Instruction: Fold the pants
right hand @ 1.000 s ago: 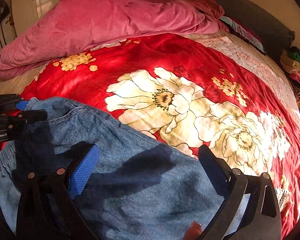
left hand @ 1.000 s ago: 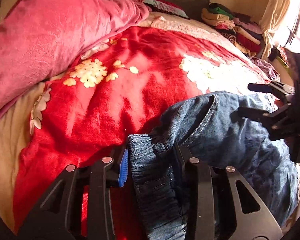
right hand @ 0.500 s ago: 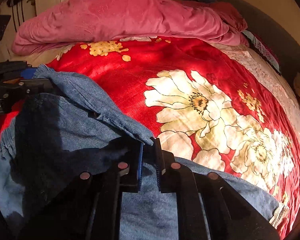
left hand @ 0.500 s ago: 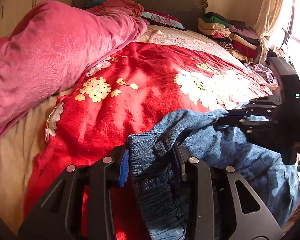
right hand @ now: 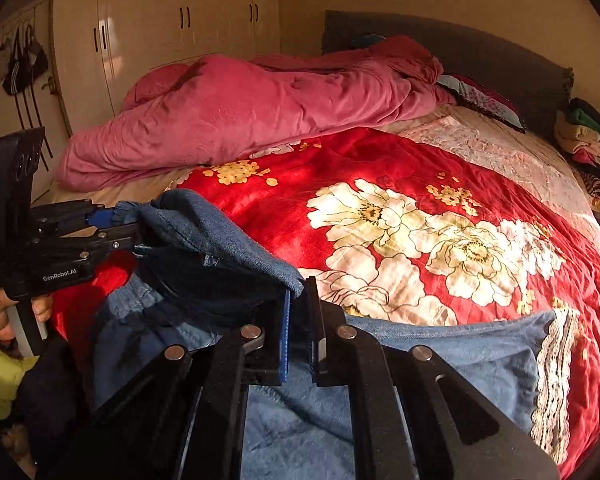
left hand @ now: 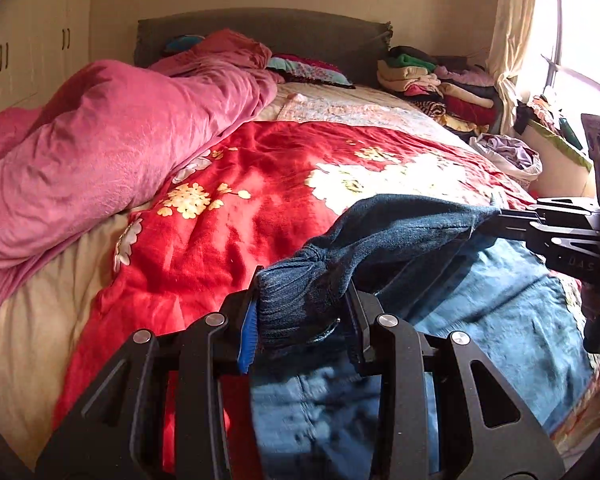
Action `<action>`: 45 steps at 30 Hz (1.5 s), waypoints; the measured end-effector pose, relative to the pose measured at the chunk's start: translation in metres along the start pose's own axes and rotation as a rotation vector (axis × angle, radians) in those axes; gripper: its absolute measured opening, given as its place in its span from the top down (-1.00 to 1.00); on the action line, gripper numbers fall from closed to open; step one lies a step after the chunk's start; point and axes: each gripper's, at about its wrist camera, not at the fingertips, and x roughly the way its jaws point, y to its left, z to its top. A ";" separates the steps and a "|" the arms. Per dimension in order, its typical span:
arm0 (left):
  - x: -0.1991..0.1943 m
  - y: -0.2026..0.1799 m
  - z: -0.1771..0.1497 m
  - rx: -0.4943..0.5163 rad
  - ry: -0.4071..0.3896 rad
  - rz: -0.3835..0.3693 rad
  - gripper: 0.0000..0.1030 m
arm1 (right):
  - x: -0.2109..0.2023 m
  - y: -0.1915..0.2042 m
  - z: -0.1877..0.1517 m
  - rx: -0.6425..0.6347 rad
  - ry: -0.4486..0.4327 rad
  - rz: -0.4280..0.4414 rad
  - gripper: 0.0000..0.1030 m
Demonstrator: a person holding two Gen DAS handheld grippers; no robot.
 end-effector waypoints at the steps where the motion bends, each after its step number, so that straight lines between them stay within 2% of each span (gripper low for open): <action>1: -0.007 -0.005 -0.005 0.013 -0.005 0.000 0.48 | -0.007 0.002 -0.005 0.008 -0.006 0.006 0.88; 7: -0.033 -0.022 -0.026 0.066 -0.008 -0.015 0.47 | -0.042 0.020 -0.043 0.033 -0.023 0.038 0.88; 13: -0.044 -0.028 -0.049 0.084 0.027 -0.032 0.44 | -0.060 0.041 -0.079 0.038 -0.002 0.071 0.88; 17: -0.054 -0.024 -0.067 0.089 0.059 -0.023 0.37 | -0.065 0.064 -0.100 -0.012 0.029 0.096 0.88; 25: -0.055 -0.011 -0.098 0.045 0.152 -0.031 0.28 | -0.058 0.098 -0.131 -0.026 0.116 0.173 0.87; 28: -0.058 -0.005 -0.105 0.031 0.176 -0.029 0.14 | -0.051 0.104 -0.141 -0.014 0.151 0.184 0.87; 30: -0.061 0.000 -0.109 0.017 0.185 -0.024 -0.03 | -0.047 0.108 -0.145 -0.026 0.159 0.174 0.85; 33: -0.071 0.010 -0.112 -0.005 0.196 -0.013 -0.06 | -0.045 0.109 -0.149 -0.012 0.161 0.179 0.83; 36: -0.092 0.019 -0.110 -0.043 0.171 0.009 -0.06 | -0.042 0.108 -0.153 -0.004 0.174 0.181 0.81; 39: -0.108 0.009 -0.095 -0.035 0.121 -0.034 -0.06 | -0.037 0.107 -0.156 0.010 0.186 0.189 0.81; 42: -0.100 -0.019 -0.079 0.010 0.114 -0.089 -0.04 | -0.035 0.104 -0.158 0.033 0.188 0.203 0.76; 45: -0.080 -0.048 -0.070 0.045 0.124 -0.170 0.16 | -0.038 0.103 -0.160 0.042 0.182 0.212 0.71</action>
